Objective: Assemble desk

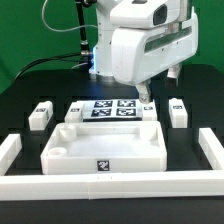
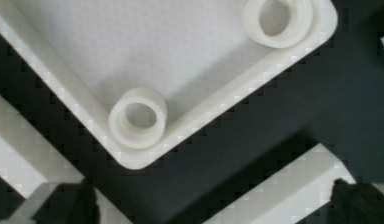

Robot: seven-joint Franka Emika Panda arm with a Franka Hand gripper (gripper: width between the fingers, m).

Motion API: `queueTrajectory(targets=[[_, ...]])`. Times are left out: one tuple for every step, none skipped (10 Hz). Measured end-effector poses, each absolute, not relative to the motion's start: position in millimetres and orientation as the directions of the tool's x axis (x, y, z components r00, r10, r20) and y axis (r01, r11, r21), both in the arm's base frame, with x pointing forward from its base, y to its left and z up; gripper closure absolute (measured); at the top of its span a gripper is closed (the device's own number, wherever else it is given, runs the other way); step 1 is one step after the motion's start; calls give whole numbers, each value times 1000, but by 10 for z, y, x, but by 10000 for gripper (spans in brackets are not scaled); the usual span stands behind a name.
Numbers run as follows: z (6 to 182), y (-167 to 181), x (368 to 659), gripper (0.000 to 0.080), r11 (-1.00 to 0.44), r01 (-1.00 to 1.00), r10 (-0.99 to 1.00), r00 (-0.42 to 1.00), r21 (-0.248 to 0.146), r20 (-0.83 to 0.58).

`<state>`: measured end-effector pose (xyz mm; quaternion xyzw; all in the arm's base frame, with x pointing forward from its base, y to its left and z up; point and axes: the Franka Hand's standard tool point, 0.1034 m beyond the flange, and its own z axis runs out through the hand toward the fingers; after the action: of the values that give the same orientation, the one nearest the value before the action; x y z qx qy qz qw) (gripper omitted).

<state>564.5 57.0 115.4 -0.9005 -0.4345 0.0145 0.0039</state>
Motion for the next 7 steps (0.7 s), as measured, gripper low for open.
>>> queueTrajectory(targets=[[1154,570,5645,150,-622,782,783,622,-20,-23],[1154,570,5645,150,-622,782,783,622,-20,-23],[1153,570,5645,150,-622,782,783,622,-20,-23],[1153,570,5645,150,-622,782,783,622,-20,-23],[1152,570,5645,150,-622,782,783,622,-20,-23],[1151,570,5644,150,-618,786,786,618,-20,-23],[1151,570,5644,150,-611,791,792,611,-20,-23]])
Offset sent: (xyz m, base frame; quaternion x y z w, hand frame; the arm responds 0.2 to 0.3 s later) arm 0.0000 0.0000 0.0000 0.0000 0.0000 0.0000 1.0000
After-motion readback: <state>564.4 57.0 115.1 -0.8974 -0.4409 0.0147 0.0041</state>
